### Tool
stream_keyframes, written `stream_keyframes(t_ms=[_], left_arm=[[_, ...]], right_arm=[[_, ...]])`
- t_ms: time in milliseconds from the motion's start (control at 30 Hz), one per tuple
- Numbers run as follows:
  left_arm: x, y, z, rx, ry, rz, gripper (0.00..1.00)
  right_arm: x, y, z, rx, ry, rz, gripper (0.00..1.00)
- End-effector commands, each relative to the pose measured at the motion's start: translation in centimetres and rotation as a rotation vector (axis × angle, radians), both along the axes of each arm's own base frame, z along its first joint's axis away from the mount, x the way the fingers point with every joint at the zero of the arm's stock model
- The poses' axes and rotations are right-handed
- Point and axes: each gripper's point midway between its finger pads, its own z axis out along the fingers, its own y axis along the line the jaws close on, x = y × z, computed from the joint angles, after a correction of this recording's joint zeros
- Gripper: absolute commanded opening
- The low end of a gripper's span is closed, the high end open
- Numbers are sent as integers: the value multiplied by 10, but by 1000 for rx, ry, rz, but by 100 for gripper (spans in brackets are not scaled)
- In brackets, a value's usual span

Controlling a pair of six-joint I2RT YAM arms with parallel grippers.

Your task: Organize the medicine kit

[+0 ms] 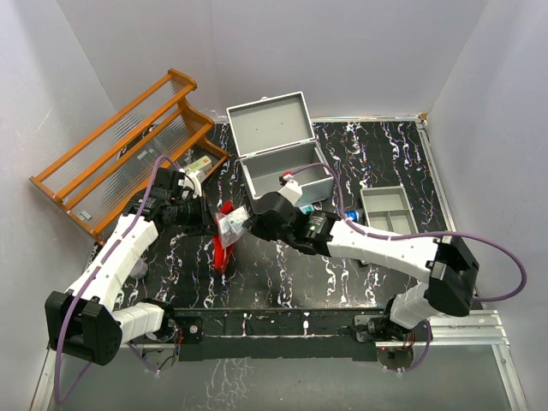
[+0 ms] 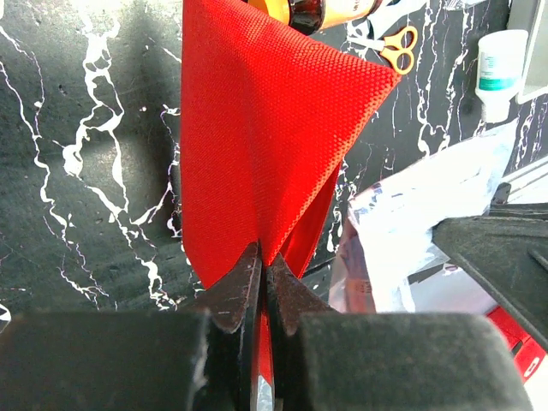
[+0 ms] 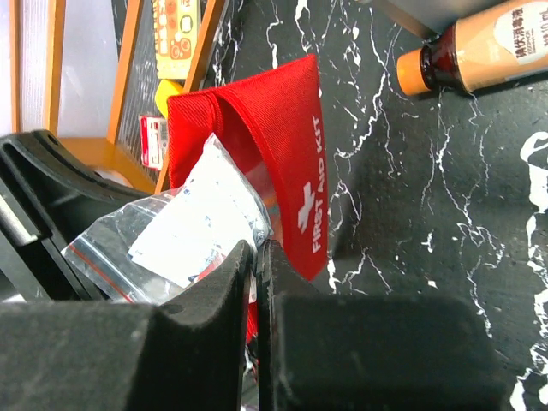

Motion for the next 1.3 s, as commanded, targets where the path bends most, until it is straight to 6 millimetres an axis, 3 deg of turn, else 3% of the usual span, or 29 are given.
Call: stream_keyframes(t_ms=[0,267,533,700,1067,1200,1267], left_arm=[[2,-4,3,-19,-1,0,0],[5,-5,3,-24,0,3,0],[5,-4,-1,-10,10,8,0],[5,-6,0,-24,6,2,0],[6,-10,4,-50,-6,-13,0],[5,-9,1,-42,-17,-27,0],[4,-7,-1,-32,-21,-34,0]], right_arm=[[20,6,23,-1,-52,-169,0],[31,16,4,-174,-62,-252,0],[32,6,6,-297,-146,-315,0],[34,22,13,-296,-177,-249,0],[28,53,-16,-324,-105,-183,5],[24,62,-15,-300,-99,-139,9],[21,66,-10,-267,-102,-105,17]])
